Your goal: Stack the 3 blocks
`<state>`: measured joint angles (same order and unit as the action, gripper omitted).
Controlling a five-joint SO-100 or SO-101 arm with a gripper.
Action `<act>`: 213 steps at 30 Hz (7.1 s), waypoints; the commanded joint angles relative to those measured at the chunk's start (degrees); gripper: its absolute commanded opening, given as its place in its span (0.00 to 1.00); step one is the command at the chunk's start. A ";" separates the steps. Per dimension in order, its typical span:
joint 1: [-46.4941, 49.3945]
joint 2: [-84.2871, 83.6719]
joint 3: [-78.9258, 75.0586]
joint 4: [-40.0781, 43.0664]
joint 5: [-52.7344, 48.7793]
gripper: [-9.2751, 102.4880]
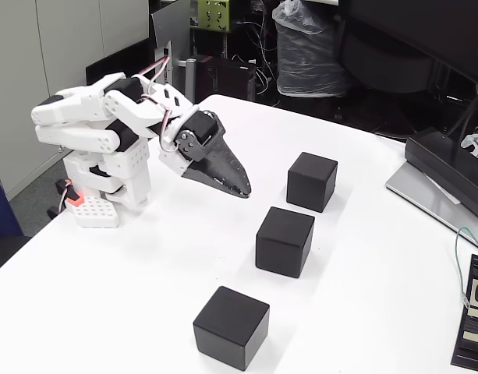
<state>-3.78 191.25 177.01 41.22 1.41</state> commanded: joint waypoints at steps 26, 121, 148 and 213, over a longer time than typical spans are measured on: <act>0.18 0.18 -0.26 -0.88 0.00 0.07; 0.35 -100.02 -70.40 22.94 -13.10 0.37; 0.18 -100.11 -73.04 23.73 -12.39 0.07; -28.83 -103.10 -102.66 48.60 -2.55 0.19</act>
<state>-33.05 87.89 75.85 90.18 -1.67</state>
